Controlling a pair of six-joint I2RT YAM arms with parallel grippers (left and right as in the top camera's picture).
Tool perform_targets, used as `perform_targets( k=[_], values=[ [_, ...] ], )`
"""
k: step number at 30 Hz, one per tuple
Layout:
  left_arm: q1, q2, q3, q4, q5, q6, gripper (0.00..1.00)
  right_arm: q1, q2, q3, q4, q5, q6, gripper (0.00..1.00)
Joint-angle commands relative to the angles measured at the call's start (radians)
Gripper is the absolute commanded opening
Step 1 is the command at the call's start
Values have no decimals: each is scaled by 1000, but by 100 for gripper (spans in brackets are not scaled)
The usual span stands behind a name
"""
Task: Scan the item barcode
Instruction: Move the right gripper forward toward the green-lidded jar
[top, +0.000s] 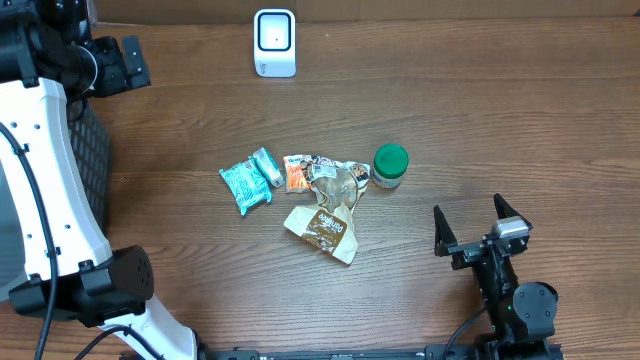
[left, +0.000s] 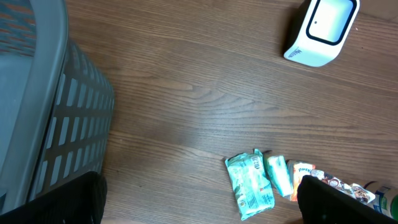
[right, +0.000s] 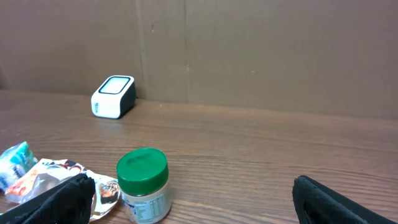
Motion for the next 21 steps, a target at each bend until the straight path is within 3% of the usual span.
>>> perform_targets(
  k=[1,7,10,15,21],
  values=[
    [-1,-13,8,-2,14,18,99,-2,-11,-10,18,9,-8,100],
    [-1,-13,8,-2,14,18,100,-1,-12,-3,156,-176,0,100],
    [-1,-13,8,-2,15,19,100,-1,-4,40,107,-182,45,100],
    [-1,-13,8,-2,14,18,100,-1,96,259,-47,-211,40,100],
    [-1,-13,8,-2,15,18,100,-1,345,590,-265,-289,40,100]
  ],
)
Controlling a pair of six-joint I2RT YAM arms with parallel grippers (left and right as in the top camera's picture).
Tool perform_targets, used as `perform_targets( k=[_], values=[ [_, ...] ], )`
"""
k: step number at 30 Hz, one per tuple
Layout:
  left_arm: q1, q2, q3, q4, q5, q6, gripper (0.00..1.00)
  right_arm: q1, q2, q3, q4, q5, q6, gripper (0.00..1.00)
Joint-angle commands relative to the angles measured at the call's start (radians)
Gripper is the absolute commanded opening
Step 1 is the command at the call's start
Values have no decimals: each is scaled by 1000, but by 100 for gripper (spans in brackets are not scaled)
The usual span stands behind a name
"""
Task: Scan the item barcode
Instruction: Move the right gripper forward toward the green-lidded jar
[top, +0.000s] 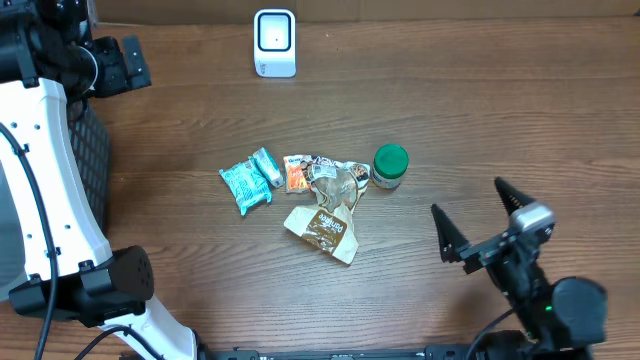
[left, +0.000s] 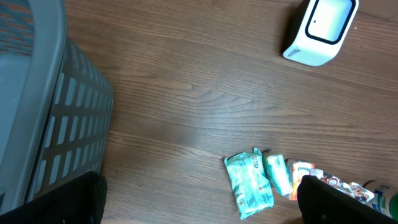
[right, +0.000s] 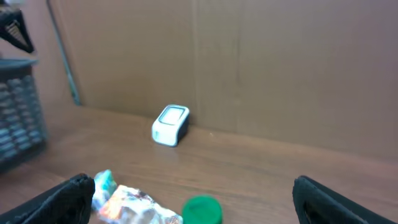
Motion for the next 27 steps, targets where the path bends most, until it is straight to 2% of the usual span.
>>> perform_targets(
  k=[1,10,17,20,27],
  values=[
    [-1,-13,8,1,12,19,100,0,163,214,-116,-87,6,100],
    [-1,-13,8,1,12,18,100,0,621,739,-598,-142,6,100],
    [-1,-13,8,1,11,18,99,0,973,1041,-957,-142,6,100],
    [-1,-13,8,1,12,18,99,0,1097,1095,-1011,-148,7,100],
    [-1,-13,8,1,12,18,99,0,1299,1095,-941,-180,6,100]
  ],
)
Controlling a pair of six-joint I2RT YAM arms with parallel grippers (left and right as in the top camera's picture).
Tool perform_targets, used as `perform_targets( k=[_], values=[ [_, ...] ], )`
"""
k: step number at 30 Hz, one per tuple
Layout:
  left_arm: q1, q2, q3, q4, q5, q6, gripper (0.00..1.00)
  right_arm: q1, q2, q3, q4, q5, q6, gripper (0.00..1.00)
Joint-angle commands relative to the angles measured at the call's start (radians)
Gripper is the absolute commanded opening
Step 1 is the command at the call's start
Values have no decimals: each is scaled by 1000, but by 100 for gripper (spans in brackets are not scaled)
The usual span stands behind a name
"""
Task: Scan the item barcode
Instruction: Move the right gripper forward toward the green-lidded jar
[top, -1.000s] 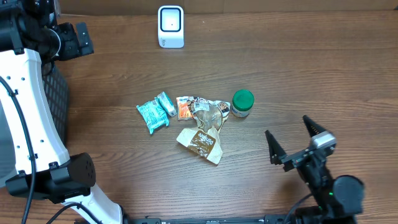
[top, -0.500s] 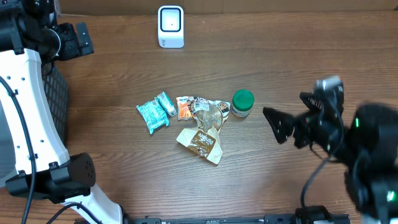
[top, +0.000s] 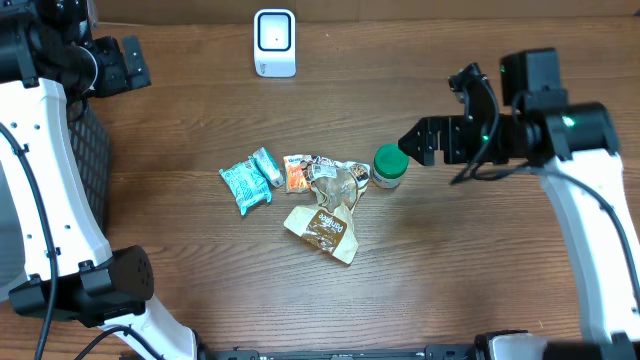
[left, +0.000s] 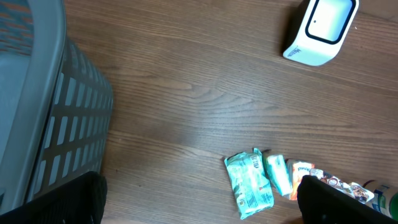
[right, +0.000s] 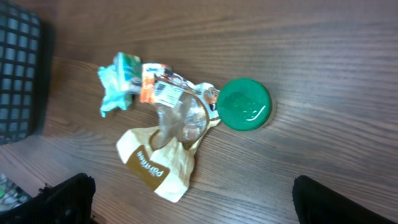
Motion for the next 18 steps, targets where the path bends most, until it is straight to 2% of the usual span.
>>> perform_targets(
  k=[1,3,6,13,18],
  values=[
    [-1,-13,8,0,11,18,100,0,76,27,20,-19,-1,100],
    [-1,-13,8,0,11,18,100,0,106,27,37,-12,-2,99],
    [-1,-13,8,0,11,18,100,0,137,27,66,-10,0,92],
    [-1,-13,8,0,11,18,99,24,174,27,116,198,236,88],
    [-1,-13,8,0,11,18,99,66,186,27,145,303,314,87]
  ],
)
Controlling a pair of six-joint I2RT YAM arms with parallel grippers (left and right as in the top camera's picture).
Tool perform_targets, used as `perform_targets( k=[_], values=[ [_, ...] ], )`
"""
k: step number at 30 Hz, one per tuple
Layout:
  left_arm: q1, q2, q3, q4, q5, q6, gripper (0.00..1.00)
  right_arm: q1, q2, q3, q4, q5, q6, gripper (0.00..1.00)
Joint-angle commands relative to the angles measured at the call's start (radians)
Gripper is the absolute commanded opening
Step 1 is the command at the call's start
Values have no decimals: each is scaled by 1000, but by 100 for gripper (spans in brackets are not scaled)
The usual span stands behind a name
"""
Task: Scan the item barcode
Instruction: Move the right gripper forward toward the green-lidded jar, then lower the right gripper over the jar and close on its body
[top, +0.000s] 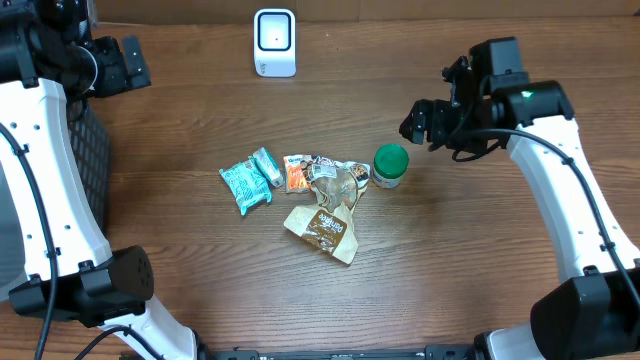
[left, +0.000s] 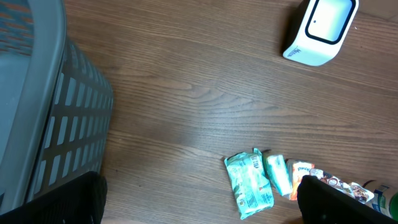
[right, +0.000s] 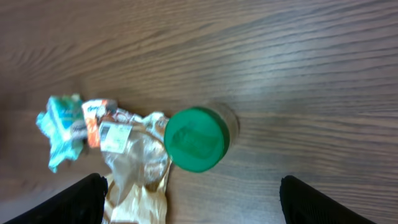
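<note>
A white barcode scanner (top: 274, 42) stands at the far edge of the table, also visible in the left wrist view (left: 320, 31). A small jar with a green lid (top: 390, 165) stands upright at the right end of a heap of packets. My right gripper (top: 435, 105) hangs open above and just beyond the jar. In its own view the jar (right: 198, 138) lies between and slightly ahead of the spread fingers (right: 87, 199), and my right gripper (right: 193, 190) holds nothing. My left gripper (top: 125, 62) is high at the far left, and the left gripper (left: 199, 202) is open and empty.
Left of the jar lie a teal packet (top: 245, 186), a smaller teal packet (top: 267, 166), an orange packet (top: 296, 173) and a crumpled clear-and-brown bag (top: 325, 215). A dark slatted basket (left: 37, 112) stands at the table's left edge, under my left arm.
My right gripper has shifted slightly toward the far side and now looks straight down on the green-lidded jar, which sits larger and nearer the middle of its view. The left arm is unchanged.
My right gripper first sat low at the near right of the table, open, looking level across at the jar and scanner. It then stood higher, was later out over the table right of the jar looking down, and now hangs over the jar. Nothing on the table moved.
</note>
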Motion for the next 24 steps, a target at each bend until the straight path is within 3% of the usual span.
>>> perform_targets(
  k=[1,24],
  values=[
    [-1,-13,8,1,11,18,100,40,19,27,23,116,93,87],
    [-1,-13,8,1,11,18,99,165,157,19,132,200,153,84]
  ],
)
